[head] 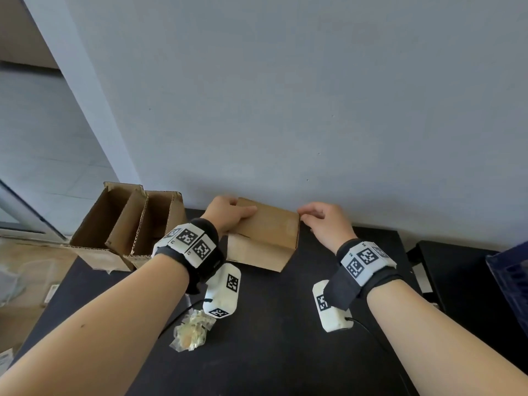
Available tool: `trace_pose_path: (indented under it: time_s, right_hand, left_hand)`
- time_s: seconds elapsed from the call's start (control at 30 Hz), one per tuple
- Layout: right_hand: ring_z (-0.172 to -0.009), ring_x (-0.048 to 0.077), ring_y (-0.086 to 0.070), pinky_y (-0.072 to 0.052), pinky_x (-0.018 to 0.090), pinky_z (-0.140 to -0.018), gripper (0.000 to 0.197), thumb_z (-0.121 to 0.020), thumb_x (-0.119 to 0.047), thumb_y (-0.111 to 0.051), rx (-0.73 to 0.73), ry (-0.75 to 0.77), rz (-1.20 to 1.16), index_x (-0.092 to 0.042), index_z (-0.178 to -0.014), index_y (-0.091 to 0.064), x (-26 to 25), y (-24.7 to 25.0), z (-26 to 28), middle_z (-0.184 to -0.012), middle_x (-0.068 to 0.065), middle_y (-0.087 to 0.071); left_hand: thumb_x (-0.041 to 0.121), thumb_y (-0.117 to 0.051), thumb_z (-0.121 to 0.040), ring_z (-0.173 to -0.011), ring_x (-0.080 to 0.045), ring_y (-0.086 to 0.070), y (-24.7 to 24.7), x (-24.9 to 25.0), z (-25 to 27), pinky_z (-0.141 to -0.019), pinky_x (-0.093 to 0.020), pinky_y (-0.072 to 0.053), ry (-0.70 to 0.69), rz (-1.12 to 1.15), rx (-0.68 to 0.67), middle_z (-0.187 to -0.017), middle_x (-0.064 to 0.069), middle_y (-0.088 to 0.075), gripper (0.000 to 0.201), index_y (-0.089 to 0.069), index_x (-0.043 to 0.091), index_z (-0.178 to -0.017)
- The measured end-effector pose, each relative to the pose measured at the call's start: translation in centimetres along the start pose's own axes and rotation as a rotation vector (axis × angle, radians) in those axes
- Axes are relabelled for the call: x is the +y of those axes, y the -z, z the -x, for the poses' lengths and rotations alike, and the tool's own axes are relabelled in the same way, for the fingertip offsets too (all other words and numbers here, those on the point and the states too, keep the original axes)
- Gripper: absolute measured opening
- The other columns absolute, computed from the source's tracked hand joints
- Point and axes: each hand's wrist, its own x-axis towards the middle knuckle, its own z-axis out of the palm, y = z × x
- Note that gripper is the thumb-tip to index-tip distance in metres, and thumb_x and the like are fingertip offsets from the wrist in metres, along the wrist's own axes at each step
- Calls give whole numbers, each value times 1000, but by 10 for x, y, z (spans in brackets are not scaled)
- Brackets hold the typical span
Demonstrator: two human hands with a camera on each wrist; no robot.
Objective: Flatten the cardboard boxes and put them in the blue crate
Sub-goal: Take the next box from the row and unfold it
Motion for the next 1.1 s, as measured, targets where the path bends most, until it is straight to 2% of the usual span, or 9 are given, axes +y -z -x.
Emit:
trace_pose_path:
  time_s: [0.13,0.23,0.3,0.37,0.47,0.6,0.77,1.0,1.1]
  right_hand:
    - [-98,13,-62,-51,39,-93,22,-88,-12,-60,-63,-30,14,-20,-107,-68,2,-7,7,-102,-2,-66]
    - [-91,11,-62,-47,24,-85,28,-84,-11,-65,-91,-17,68,-23,-110,-68,-2,-7,10,-108,-2,-66]
    - [-92,10,-61,-44,21,-84,30,-83,-12,-68,-120,2,135,-23,-111,-68,-4,-7,11,-104,-6,-65]
    - [-96,11,-60,-45,23,-86,31,-82,-15,-69,-144,15,193,-24,-111,-69,-5,-9,12,-98,-9,-63]
    - [-95,13,-62,-49,28,-89,29,-79,-14,-72,-128,15,195,-24,-106,-70,-4,-14,12,-100,-6,-66]
    - [-91,13,-63,-50,29,-87,24,-77,-13,-74,-106,17,209,-26,-97,-71,-2,-18,11,-97,-5,-68]
    - [-89,14,-64,-51,29,-84,21,-75,-15,-74,-94,18,243,-29,-90,-68,-1,-18,11,-90,-6,-67]
    - [-87,15,-63,-52,34,-84,20,-77,-17,-72,-94,42,276,-32,-83,-62,-3,-24,13,-88,-6,-66]
    - [-88,16,-63,-52,37,-87,24,-78,-17,-71,-84,45,277,-32,-94,-62,-1,-24,16,-98,-4,-66]
  left_hand:
    - [13,-69,-86,-99,-29,-64,-4,-12,-4,-90,-47,-53,56,23,-41,-109,-13,-66,34,-59,2,-116]
    - [18,-72,-83,-102,-29,-64,-2,-18,-10,-87,-42,-54,73,-14,-33,-112,-16,-64,50,-53,-2,-125]
    - [30,-76,-79,-101,-30,-63,2,-17,-11,-76,-30,-51,29,-246,-2,-110,-20,-62,61,-53,-4,-123]
    - [39,-77,-74,-93,-24,-60,4,-11,-6,-73,-29,-45,-62,-516,82,-98,-14,-58,56,-54,2,-110]
    - [36,-81,-69,-118,-26,-46,3,-8,-2,-99,-33,-38,-254,-616,181,-126,-8,-43,80,-38,13,-132]
    - [43,-79,-69,-133,-21,-33,-6,-7,1,-112,-34,-26,-470,-776,-39,-143,-2,-36,85,-37,24,-141]
    - [58,-76,-63,-135,-17,-33,-27,-5,-2,-117,-43,-5,-422,-1030,-196,-141,2,-43,95,-37,22,-142]
    - [60,-78,-60,-127,-18,-42,-24,-9,-7,-115,-42,-15,-404,-1004,-207,-133,3,-52,92,-43,24,-137]
    - [62,-78,-57,-126,-19,-43,-25,-11,-10,-114,-42,-17,-394,-1004,-202,-131,4,-53,93,-44,25,-135]
